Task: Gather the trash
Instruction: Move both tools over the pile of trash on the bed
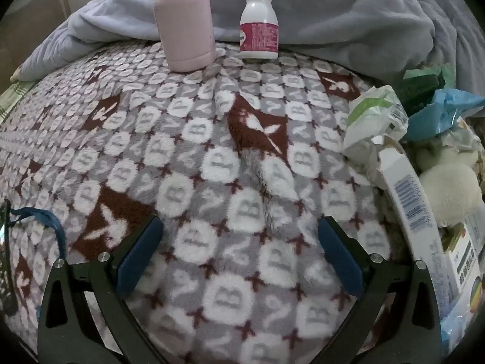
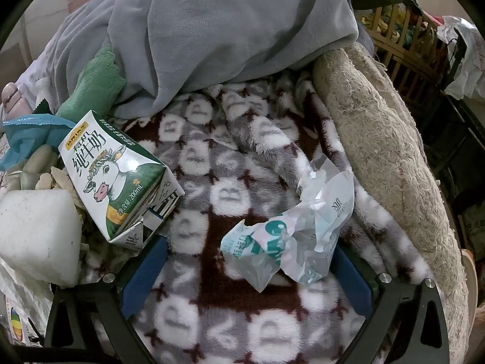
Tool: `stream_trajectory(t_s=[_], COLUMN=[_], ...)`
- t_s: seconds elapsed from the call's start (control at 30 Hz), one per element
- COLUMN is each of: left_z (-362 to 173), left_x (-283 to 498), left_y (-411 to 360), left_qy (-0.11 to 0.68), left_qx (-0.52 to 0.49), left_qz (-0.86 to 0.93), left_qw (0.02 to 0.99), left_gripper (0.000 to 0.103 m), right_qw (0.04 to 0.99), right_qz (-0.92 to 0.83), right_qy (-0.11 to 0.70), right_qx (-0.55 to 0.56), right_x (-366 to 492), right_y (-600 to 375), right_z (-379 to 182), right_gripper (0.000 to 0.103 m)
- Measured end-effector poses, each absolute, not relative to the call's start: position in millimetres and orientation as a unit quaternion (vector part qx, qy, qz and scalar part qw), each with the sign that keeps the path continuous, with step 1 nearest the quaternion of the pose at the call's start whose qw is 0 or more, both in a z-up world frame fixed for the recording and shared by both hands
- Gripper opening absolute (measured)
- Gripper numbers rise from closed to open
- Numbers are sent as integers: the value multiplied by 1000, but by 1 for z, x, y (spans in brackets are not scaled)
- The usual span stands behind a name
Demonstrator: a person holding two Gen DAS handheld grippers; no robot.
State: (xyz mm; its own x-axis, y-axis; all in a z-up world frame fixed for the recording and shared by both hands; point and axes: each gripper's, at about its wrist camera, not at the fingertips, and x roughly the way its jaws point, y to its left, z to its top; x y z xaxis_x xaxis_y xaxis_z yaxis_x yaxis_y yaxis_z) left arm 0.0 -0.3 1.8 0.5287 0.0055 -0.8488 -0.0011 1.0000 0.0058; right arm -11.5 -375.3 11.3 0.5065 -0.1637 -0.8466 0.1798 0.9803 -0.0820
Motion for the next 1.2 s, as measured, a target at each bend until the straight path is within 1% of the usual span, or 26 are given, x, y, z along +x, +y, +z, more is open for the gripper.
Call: stream_trajectory(t_s=[0.13,0.23,0.47,0.67,0.83,1.2], left_z=[14,39,93,123,139,154], left_x=[-12,-34,-69,-95,-112,-135], left_y=[5,7,-7,-35,-61,-98], left_qy=[484,456,402,366,338,311], left_qx=[-15,-24,-11,-18,-22,-10], left_qz=[4,8,-12,-43,-62,-74], left_qw=[875,890,915,929,939,947], left_gripper=[102,102,102,102,102,102], right_qw=[868,868,866,891,913,941], right_qz=[-99,-99,-93,-102,-90,-81], right_qy=[486,487,491,441,398,328], right_qx=[8,8,22,31,13,11], right_x=[-12,-11,-24,-80,-118,-130], right_y=[-375,-375,-375,-365,-341,-316], right_z=[11,11,20,59,107,160], right_gripper=[103,103,102,102,102,102])
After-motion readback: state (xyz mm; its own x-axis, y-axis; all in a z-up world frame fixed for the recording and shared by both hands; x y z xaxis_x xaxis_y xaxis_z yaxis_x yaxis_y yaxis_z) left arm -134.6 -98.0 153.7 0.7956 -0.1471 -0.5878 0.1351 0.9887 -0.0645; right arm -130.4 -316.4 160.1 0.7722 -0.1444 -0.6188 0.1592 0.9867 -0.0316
